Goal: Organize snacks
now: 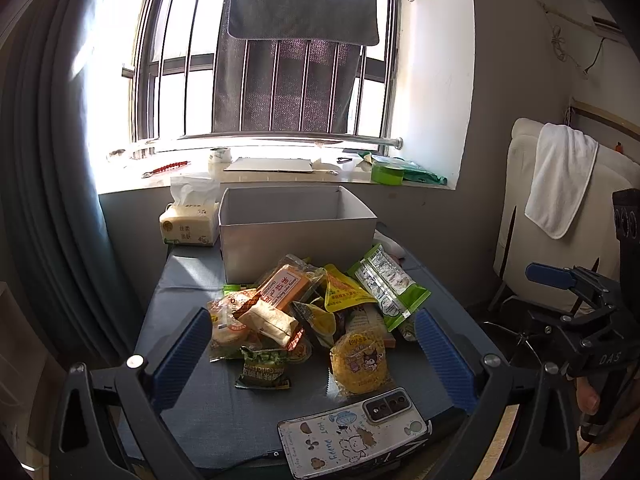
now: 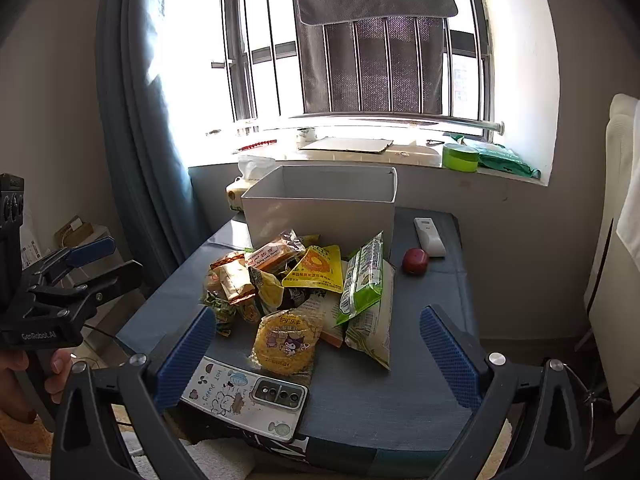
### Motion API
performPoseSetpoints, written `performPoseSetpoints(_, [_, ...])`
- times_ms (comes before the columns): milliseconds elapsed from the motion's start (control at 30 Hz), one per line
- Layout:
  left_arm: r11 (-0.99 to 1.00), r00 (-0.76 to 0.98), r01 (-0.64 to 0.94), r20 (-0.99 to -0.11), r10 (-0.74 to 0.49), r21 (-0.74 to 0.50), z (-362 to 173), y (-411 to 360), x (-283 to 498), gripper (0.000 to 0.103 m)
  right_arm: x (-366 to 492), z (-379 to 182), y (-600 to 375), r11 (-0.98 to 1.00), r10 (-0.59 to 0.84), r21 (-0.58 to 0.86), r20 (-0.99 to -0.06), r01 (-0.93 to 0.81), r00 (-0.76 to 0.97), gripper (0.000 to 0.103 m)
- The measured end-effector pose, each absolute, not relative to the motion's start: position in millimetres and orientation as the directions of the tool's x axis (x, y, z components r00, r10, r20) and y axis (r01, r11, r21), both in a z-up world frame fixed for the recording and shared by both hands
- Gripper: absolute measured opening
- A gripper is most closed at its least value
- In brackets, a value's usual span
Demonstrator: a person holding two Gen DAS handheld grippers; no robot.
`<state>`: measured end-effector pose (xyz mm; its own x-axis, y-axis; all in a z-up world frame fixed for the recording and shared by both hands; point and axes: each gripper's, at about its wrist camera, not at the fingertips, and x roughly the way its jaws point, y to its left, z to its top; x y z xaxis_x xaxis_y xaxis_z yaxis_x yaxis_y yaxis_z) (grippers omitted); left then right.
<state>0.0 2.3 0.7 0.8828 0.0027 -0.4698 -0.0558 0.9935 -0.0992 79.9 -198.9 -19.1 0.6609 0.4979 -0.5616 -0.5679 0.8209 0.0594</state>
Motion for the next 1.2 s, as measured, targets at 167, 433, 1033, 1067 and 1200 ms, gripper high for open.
performPoseSetpoints(167, [0.995,0.883,-0.048,-0.469,-0.002,-0.093,1.3,0.3,0.1,0.103,80.8,-20.2,-199.4,0.823,0.495,0.06,-0.564,-0.565,0.661,0.103])
performPoseSetpoints(433, [0.994,0.881,-0.053,-0.473,0.003,-0.092,1.1,1.0,0.0,0.103,81.0,-21.6,-199.5,0.822,0.495,0.059,-0.568,-0.567,0.658,0.103])
performPoseSetpoints(1033, [0.993,0.877,-0.06,-0.481,0.005,-0.098,-0.3,2.8,0.9,0.103,81.0,-24.5,-197.8,0.818,0.5,0.064,-0.572,-0.572,0.65,0.103])
performPoseSetpoints(1067, [0.993,0.877,-0.058,-0.48,0.004,-0.099,-0.3,2.7,0.8,0.103,81.2,-24.8,-197.6,0.819,0.497,0.063,-0.574,-0.57,0.651,0.103])
performPoseSetpoints(1200, [0.994,0.876,-0.06,-0.482,0.01,-0.089,-1.2,1.4,1.3,0.103,81.3,-25.2,-197.6,0.819,0.498,0.064,-0.574,-0.571,0.65,0.103])
